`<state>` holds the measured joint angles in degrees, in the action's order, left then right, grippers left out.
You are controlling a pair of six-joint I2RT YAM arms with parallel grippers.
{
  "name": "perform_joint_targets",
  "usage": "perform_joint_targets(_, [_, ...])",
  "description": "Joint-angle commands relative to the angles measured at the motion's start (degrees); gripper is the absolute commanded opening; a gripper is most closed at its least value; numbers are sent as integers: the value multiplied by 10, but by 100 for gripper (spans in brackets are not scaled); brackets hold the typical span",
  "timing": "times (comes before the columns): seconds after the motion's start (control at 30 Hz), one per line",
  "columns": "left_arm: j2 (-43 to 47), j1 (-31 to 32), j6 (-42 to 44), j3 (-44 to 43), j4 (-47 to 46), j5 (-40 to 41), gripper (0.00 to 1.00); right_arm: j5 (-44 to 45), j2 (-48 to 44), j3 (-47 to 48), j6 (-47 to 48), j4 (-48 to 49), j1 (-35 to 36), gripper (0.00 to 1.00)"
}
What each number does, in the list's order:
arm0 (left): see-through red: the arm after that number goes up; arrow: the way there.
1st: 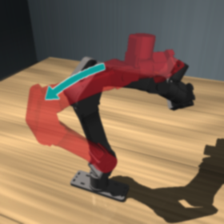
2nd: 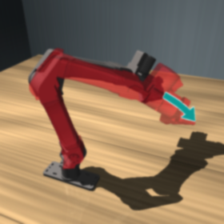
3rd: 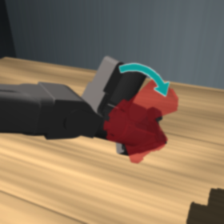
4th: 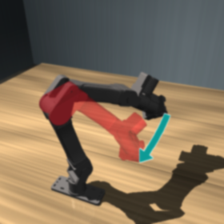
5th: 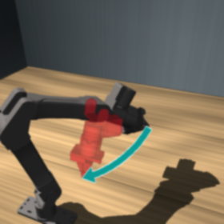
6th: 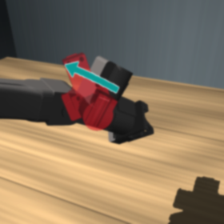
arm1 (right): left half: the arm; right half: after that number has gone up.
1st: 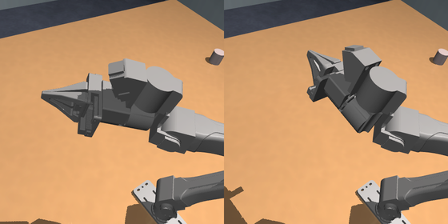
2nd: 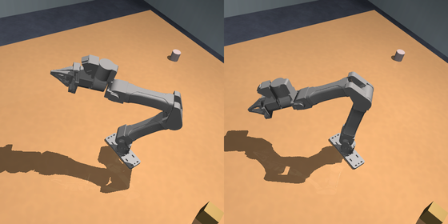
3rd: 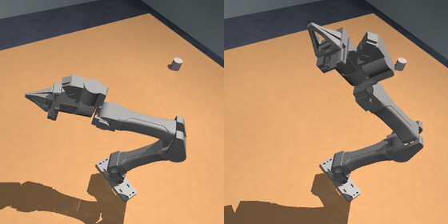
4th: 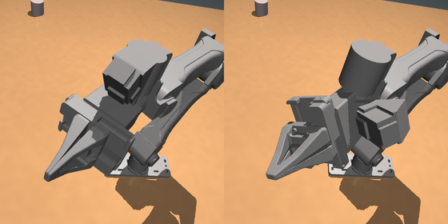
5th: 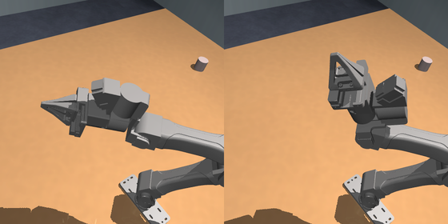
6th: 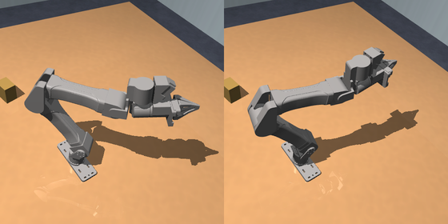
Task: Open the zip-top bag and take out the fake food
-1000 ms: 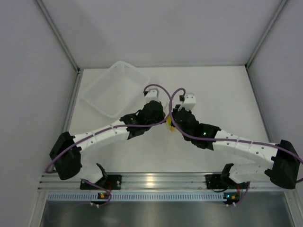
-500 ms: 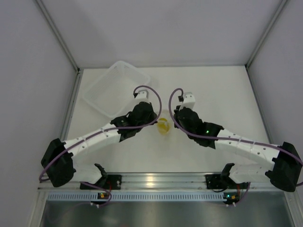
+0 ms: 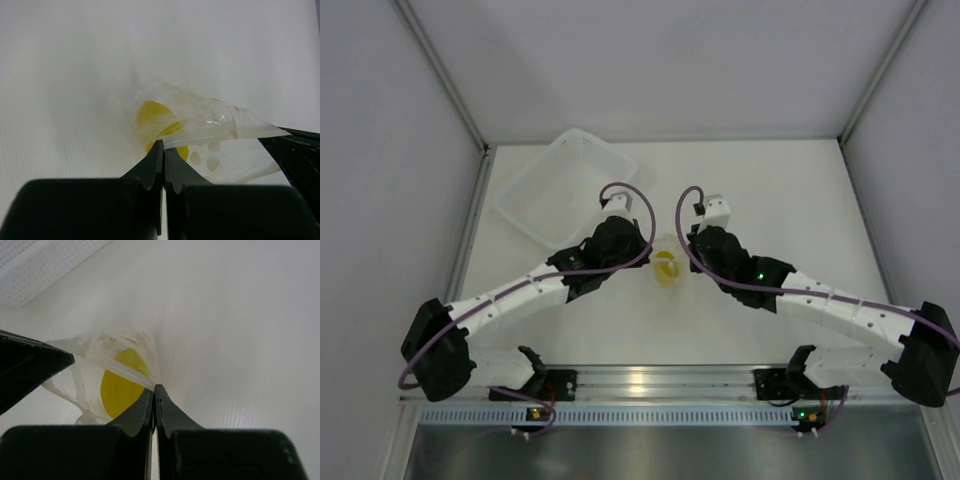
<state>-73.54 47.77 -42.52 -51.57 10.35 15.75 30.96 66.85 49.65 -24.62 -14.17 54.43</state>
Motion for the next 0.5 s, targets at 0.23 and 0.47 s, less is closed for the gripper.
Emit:
perform_joint_targets(0.23, [51, -7, -6, 17, 49, -28, 25, 46, 82, 70, -7, -74, 23, 0])
perform_joint_targets(0.47, [100, 7, -16, 24, 50, -65, 42, 54, 104, 90, -15, -83, 35, 0])
